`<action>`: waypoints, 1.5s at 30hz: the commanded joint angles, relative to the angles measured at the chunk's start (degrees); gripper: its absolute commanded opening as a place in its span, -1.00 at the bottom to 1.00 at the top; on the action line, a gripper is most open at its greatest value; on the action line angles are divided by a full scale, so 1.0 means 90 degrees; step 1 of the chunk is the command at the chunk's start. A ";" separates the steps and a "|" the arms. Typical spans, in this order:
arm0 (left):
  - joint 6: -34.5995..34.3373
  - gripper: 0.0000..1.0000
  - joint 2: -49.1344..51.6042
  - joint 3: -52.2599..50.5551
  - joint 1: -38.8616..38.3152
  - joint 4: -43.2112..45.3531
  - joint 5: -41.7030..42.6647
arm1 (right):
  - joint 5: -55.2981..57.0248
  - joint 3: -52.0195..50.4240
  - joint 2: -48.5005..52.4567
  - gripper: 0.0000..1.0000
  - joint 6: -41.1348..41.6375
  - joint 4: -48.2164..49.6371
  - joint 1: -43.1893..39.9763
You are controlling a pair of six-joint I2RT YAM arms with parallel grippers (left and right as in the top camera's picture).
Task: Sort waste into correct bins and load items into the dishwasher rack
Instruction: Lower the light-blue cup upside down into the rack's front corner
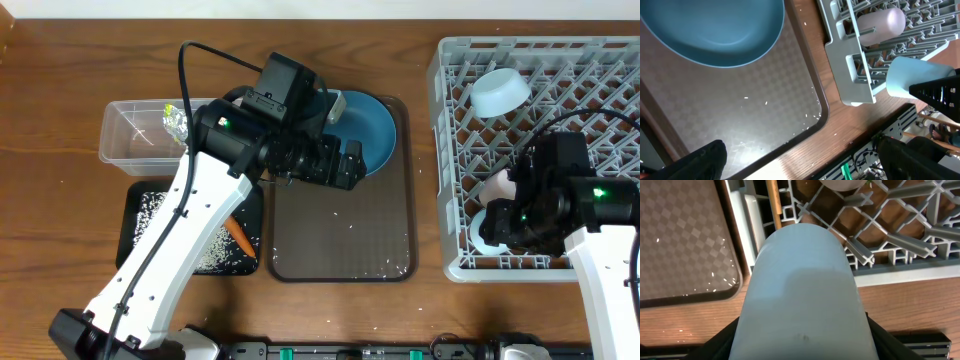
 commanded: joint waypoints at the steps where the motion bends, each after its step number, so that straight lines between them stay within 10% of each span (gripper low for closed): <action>1: 0.0041 0.97 0.0024 -0.0036 0.0027 -0.0015 -0.0058 | -0.0024 -0.0114 -0.0044 -0.28 -0.0070 0.0046 -0.0005; 19: 0.0041 0.97 0.0024 -0.0036 0.0027 -0.0015 -0.0058 | -0.0022 -0.0869 0.0202 -0.26 0.0270 0.0794 -0.0005; 30: 0.0041 0.97 0.0024 -0.0036 0.0027 -0.0015 -0.0058 | -0.0024 -0.0886 0.0265 0.99 0.0265 0.0811 -0.0005; 45: 0.0041 0.97 0.0024 -0.0036 0.0027 -0.0015 -0.0061 | -0.0233 0.0979 0.0265 0.99 0.0044 -0.0085 -0.0002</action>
